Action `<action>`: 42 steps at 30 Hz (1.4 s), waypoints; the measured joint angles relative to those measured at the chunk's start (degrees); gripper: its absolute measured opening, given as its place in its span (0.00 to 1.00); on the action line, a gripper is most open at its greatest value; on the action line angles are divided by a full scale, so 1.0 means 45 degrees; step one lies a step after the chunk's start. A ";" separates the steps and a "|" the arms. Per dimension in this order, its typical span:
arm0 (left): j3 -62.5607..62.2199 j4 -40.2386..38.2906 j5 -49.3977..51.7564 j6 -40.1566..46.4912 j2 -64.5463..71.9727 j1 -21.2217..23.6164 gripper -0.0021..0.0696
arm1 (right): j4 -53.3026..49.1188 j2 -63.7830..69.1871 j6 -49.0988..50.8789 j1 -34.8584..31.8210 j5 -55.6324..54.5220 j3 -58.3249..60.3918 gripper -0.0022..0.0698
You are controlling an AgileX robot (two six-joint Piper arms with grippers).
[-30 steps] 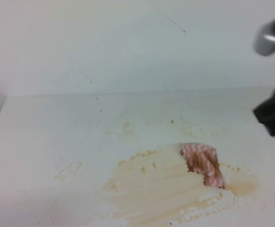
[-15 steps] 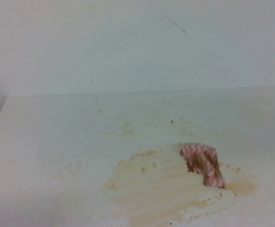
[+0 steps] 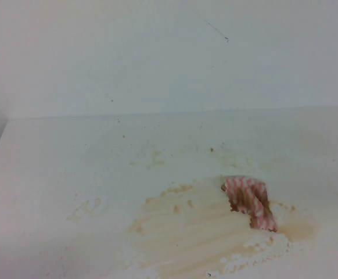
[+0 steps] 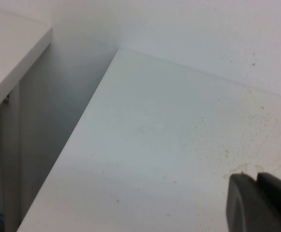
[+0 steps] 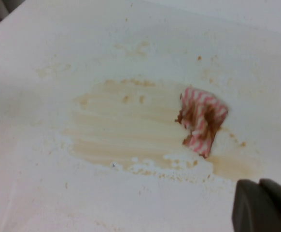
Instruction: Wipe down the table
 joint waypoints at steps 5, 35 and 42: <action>0.0000 0.0000 0.0000 0.0000 0.0000 0.0000 0.02 | -0.0009 0.0027 0.0000 0.0000 -0.0231 0.0978 0.03; 0.0000 0.0000 0.0000 0.0000 0.0000 0.0000 0.02 | -0.0116 -0.5895 0.0000 -0.4807 0.0294 0.3782 0.03; 0.0000 0.0000 0.0000 0.0000 0.0000 0.0000 0.02 | -0.1523 -0.6181 -0.0535 -0.5405 -0.0526 0.3924 0.03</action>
